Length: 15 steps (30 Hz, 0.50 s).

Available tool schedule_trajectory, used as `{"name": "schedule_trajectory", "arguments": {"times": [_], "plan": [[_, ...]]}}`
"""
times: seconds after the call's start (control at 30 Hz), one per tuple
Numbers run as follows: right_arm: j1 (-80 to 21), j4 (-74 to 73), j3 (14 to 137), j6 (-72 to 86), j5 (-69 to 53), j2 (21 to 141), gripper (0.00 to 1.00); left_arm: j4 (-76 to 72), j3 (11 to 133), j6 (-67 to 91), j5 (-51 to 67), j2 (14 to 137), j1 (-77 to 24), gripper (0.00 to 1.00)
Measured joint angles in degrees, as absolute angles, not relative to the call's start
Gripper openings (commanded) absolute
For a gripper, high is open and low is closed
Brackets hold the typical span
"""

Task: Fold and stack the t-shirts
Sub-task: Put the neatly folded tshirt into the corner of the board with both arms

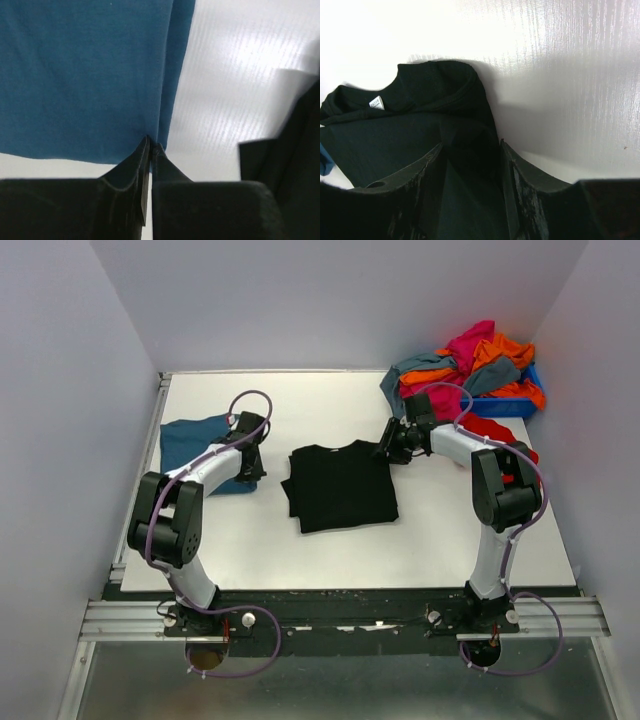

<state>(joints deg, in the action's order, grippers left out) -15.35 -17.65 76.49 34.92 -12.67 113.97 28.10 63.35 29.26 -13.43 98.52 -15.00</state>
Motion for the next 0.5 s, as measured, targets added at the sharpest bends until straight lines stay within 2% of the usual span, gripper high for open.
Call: {"name": "schedule_trajectory", "arguments": {"times": [0.2,0.37,0.43,0.5], "plan": [[-15.35,-17.67,76.49,34.89,-12.64,113.97,0.55,27.99,62.37,30.06,-12.36,97.49,-17.15,0.39],[-15.35,-18.11,76.73,34.44,-12.64,113.97,0.55,28.88,64.23,30.04,-11.55,95.46,-17.85,0.48],[-15.33,-18.17,76.9,34.0,-12.73,113.97,0.59,28.75,65.25,30.04,-11.38,94.35,-18.15,0.52],[-15.33,-17.93,76.93,33.63,-12.84,113.97,0.63,27.77,65.34,30.06,-10.96,92.82,-18.55,0.6]]}}
